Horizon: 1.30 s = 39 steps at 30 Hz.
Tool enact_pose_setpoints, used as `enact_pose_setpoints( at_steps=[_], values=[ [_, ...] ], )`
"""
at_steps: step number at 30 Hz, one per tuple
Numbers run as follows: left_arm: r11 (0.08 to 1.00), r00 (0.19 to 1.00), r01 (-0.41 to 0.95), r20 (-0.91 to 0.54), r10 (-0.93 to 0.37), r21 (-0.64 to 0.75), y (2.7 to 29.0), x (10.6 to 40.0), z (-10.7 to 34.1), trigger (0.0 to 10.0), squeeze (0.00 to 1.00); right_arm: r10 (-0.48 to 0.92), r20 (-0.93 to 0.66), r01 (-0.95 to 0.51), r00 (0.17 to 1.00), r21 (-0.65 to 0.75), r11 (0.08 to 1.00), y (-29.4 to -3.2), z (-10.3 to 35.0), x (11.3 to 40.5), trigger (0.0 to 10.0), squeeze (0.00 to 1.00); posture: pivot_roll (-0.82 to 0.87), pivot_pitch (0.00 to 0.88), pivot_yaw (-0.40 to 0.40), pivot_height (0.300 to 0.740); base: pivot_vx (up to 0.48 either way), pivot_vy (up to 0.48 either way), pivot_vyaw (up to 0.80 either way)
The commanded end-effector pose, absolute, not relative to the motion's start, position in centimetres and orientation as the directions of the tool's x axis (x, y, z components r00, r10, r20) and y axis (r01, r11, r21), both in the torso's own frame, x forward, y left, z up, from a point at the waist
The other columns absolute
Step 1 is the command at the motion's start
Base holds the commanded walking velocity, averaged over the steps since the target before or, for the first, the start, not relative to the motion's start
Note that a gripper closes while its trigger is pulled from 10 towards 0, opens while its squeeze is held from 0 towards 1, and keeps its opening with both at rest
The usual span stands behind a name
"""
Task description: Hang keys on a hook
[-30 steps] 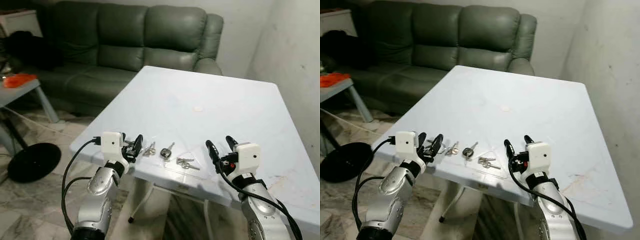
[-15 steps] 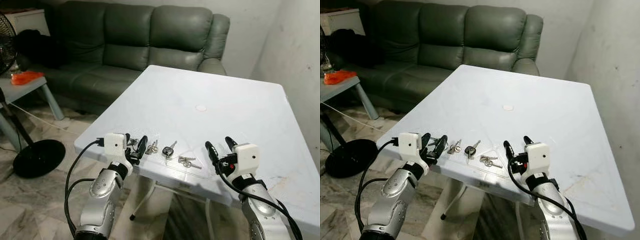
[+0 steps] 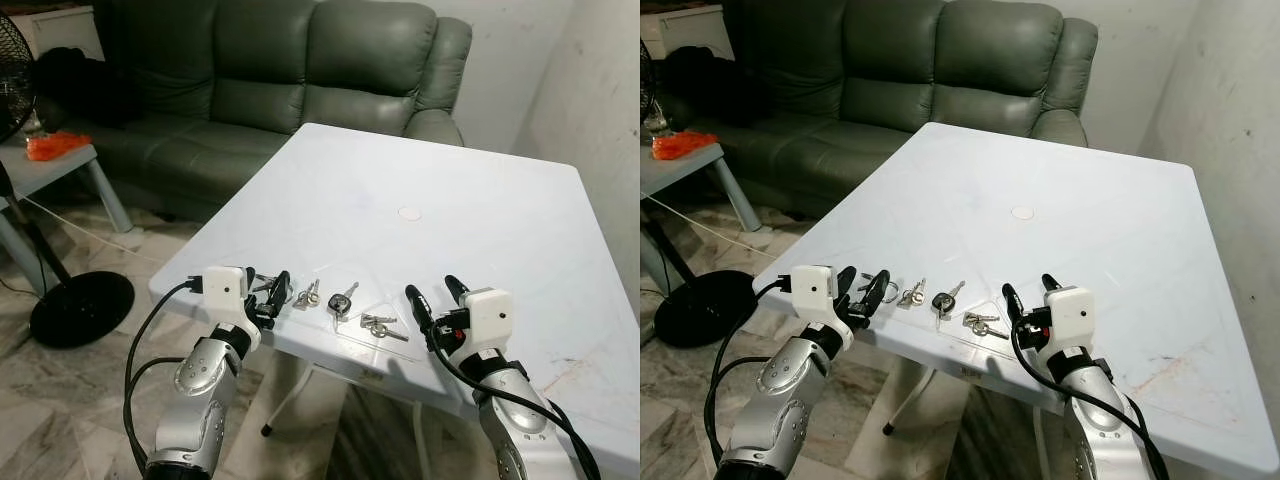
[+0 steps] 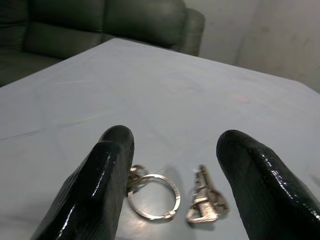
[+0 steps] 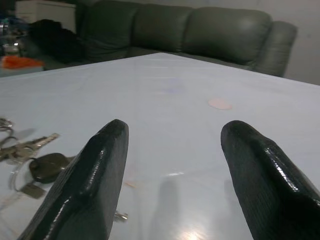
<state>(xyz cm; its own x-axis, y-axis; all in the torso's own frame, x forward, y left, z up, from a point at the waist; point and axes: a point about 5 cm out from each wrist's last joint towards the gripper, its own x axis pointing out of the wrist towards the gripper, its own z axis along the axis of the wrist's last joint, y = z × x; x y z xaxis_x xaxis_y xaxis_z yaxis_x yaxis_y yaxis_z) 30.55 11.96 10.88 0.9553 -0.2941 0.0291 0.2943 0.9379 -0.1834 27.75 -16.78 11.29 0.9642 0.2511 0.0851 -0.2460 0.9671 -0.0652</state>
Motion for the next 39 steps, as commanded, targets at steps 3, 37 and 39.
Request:
enact_pose_setpoints(
  at_steps=[3,37,39],
  values=[
    [0.931,0.951,0.309,0.037,-0.308,-0.196,11.76,30.67,11.18,10.0,0.00,0.250,0.088,-0.245,0.964,-0.059,0.968,-16.92,11.51,27.77,10.0,0.00,0.02,0.001,-0.020,0.740,0.000,0.000,-0.72],
    [0.937,0.958,0.287,0.027,-0.287,-0.201,11.73,30.83,11.12,10.0,0.00,0.255,0.097,-0.250,0.962,-0.067,0.966,-17.03,11.74,27.62,10.0,0.00,0.01,0.009,-0.028,0.740,0.000,0.422,-0.01],
    [0.938,0.959,0.283,0.025,-0.284,-0.202,11.73,30.83,11.09,10.0,0.00,0.256,0.098,-0.250,0.962,-0.067,0.966,-17.02,11.77,27.62,10.0,0.00,0.01,0.009,-0.028,0.740,0.000,0.189,0.00]
  ],
)
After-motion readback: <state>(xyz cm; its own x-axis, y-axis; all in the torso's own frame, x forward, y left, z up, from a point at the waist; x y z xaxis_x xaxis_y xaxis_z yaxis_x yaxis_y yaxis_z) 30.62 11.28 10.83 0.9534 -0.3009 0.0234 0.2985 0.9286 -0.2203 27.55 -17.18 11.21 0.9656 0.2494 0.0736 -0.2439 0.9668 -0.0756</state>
